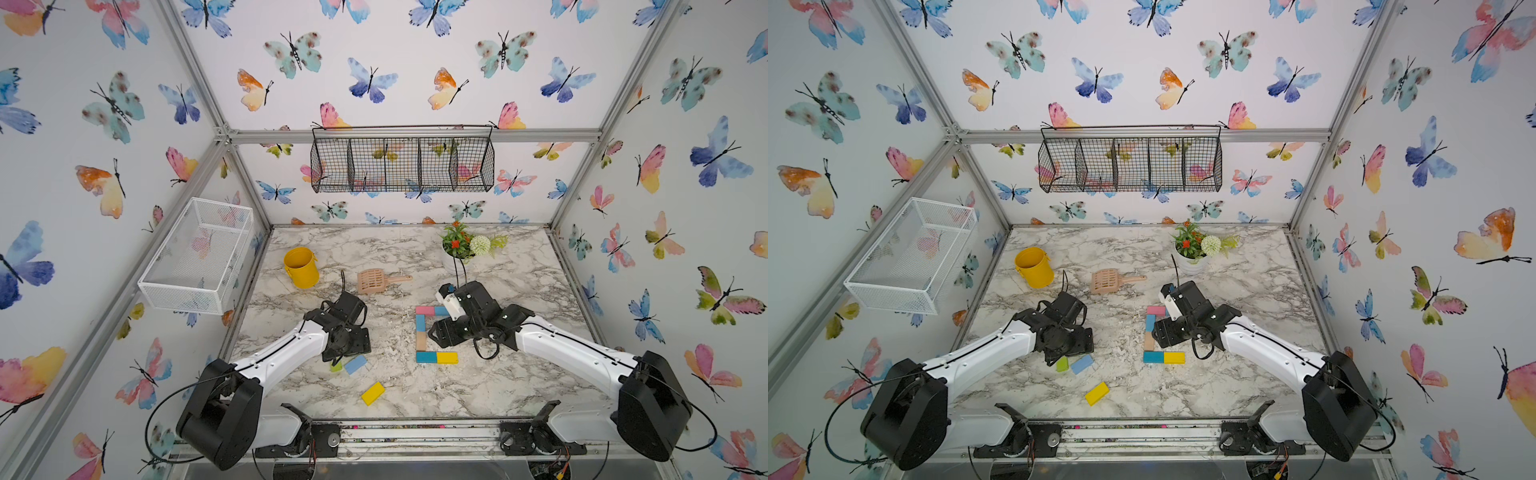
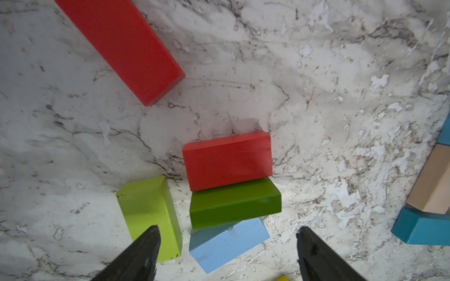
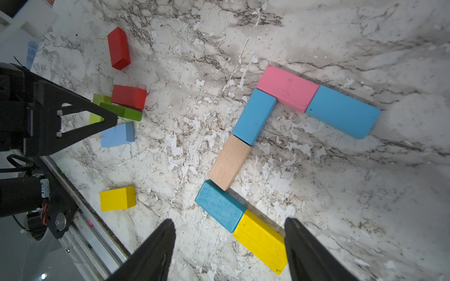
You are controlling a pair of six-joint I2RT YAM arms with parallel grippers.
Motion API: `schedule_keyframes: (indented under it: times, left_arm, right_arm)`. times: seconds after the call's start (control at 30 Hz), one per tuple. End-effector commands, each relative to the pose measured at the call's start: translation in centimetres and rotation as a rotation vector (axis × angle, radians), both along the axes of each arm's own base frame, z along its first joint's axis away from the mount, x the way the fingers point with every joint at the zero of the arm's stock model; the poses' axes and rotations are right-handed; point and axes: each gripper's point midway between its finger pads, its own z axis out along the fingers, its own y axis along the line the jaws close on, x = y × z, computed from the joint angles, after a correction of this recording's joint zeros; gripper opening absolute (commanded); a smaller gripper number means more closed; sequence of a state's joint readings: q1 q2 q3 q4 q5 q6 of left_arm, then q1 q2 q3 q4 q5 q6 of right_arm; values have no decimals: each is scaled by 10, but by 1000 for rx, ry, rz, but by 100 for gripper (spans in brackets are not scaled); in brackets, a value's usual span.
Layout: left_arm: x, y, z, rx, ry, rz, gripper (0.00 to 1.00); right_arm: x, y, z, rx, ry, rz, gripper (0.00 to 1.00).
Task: Assemble the letter c with building blocks
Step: Pick up the building block from the center of the board.
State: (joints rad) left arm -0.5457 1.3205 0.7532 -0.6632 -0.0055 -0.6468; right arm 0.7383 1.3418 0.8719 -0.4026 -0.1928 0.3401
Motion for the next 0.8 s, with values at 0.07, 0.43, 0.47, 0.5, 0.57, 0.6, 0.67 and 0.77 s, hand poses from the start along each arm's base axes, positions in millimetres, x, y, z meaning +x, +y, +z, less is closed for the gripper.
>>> schedule_keyframes:
  times: [0.07, 0.43, 0.47, 0.5, 0.57, 0.6, 0.67, 0.77]
  left_arm:
    - [0, -6, -6, 0, 20, -28, 90]
    - [0, -9, -19, 21, 53, -48, 80]
    - [-1, -9, -20, 25, 57, -53, 79]
    - [-1, -10, -21, 28, 61, -55, 77]
    - [-1, -10, -23, 29, 66, -56, 74]
    - [-1, -11, -23, 26, 67, -57, 73]
    - [-1, -12, -23, 27, 67, -59, 72]
    - [0, -13, -23, 21, 63, -60, 72]
  right_arm:
    - [-2, 0, 4, 26, -3, -2, 75]
    - [-4, -3, -1, 17, -2, 1, 75]
    - [-4, -3, -1, 16, -3, 0, 75]
    - [-4, -4, -2, 15, -3, 1, 75]
    - [-4, -4, -1, 15, -4, 1, 75]
    - [-4, -4, -1, 16, -5, 2, 75]
    - [-5, -4, -1, 16, -4, 3, 75]
    - [-5, -4, 0, 18, -5, 2, 75]
